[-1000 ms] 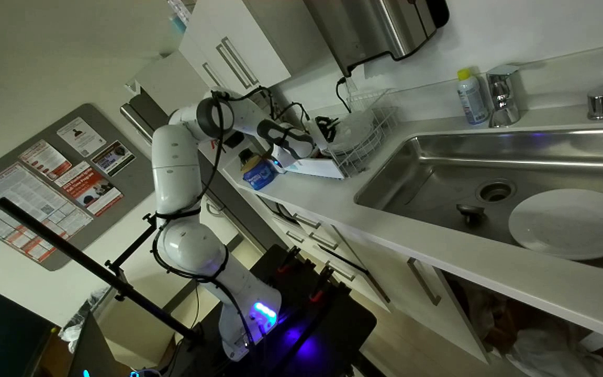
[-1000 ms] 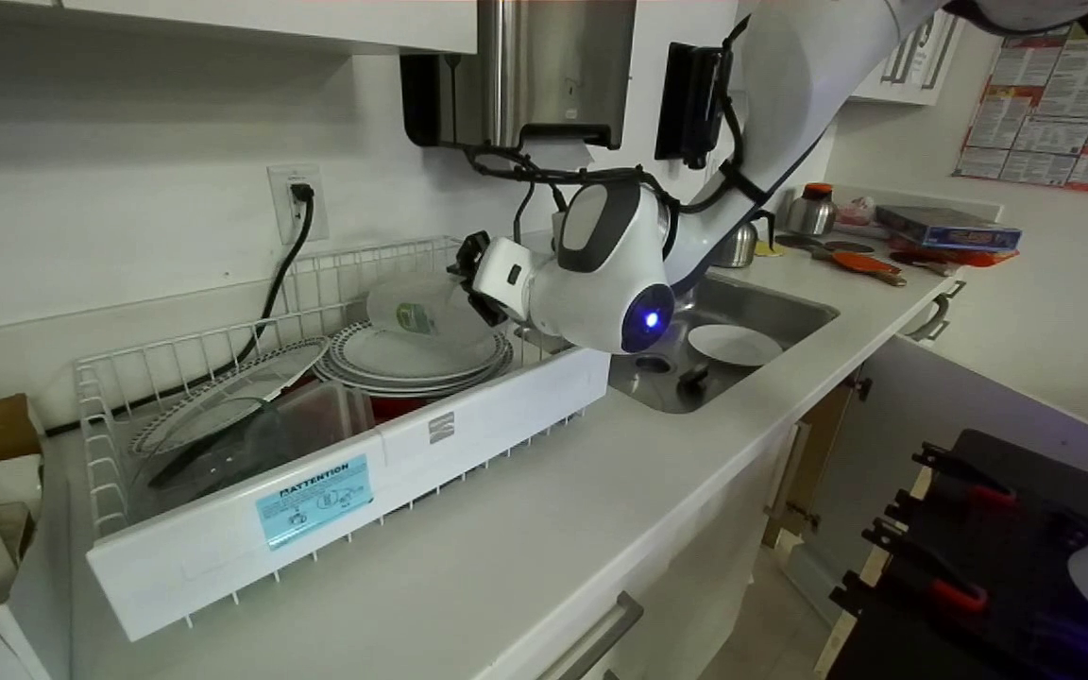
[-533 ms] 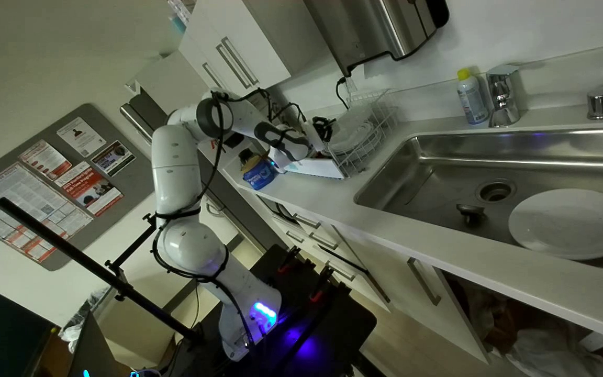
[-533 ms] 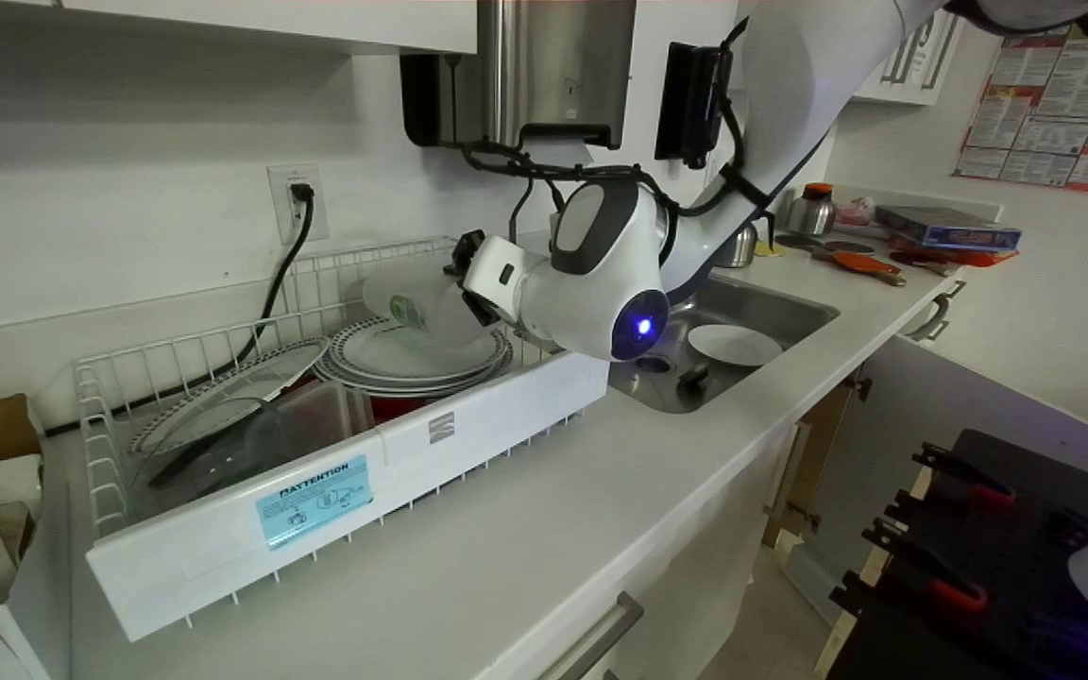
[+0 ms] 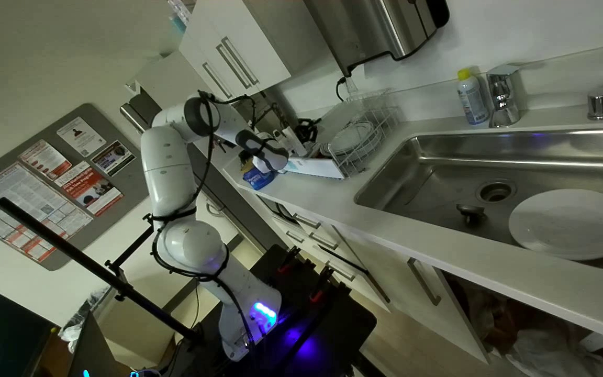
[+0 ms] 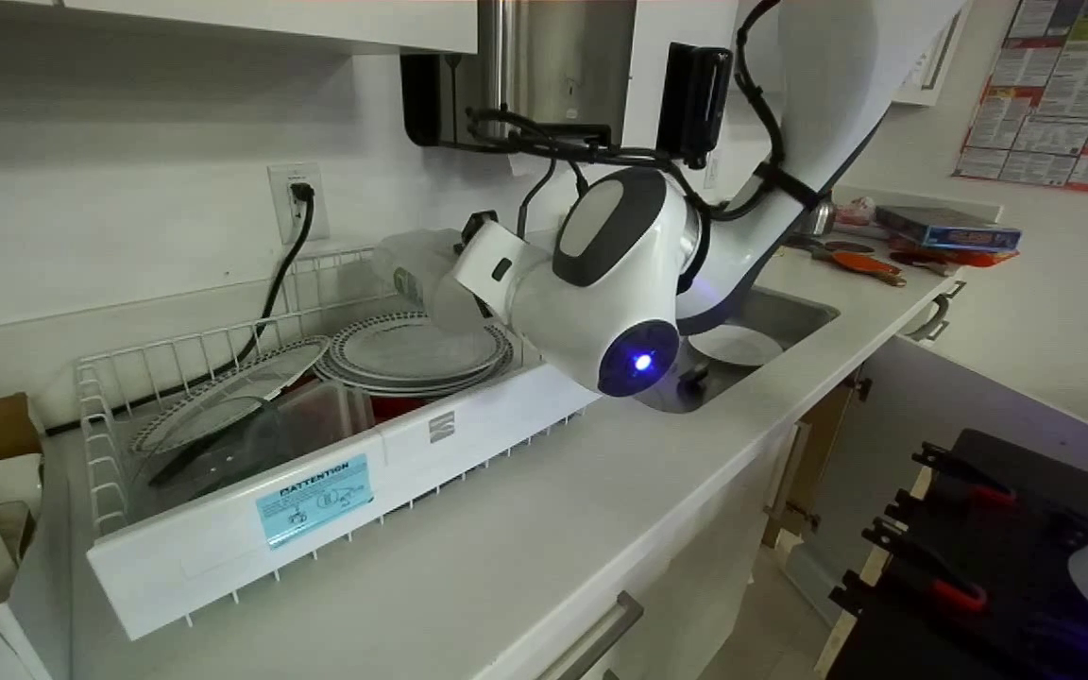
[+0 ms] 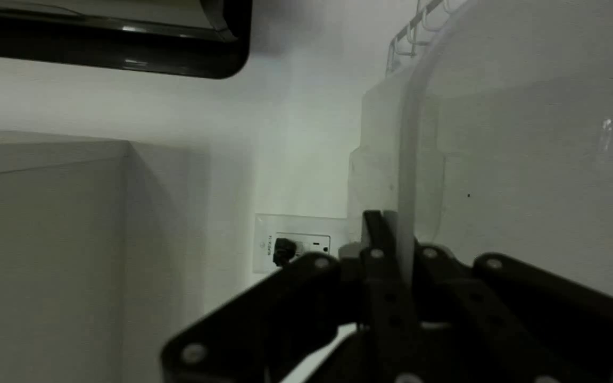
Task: Move the container from the dish rack to the sink
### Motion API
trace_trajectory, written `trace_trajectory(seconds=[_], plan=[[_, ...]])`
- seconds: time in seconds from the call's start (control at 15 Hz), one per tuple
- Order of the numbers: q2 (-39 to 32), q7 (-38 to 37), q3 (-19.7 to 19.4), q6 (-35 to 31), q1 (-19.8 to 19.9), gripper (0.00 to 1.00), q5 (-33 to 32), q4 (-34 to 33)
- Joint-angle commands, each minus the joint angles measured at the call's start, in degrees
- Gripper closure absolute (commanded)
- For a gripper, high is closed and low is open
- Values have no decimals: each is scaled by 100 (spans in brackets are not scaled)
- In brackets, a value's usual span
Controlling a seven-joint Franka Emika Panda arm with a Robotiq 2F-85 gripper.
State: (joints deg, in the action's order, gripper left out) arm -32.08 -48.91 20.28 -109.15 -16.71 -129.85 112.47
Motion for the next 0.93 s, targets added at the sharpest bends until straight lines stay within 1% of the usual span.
trace_trajectory(seconds=[0.0, 0.13, 0.47, 0.87], plan=[[638, 45, 63, 545, -190, 99, 505, 585], [889, 77, 106, 671, -257, 99, 720, 765], [1709, 147, 208, 537, -236, 99, 1248, 1274], [2620, 252, 134, 375, -152, 99, 2150, 1925]])
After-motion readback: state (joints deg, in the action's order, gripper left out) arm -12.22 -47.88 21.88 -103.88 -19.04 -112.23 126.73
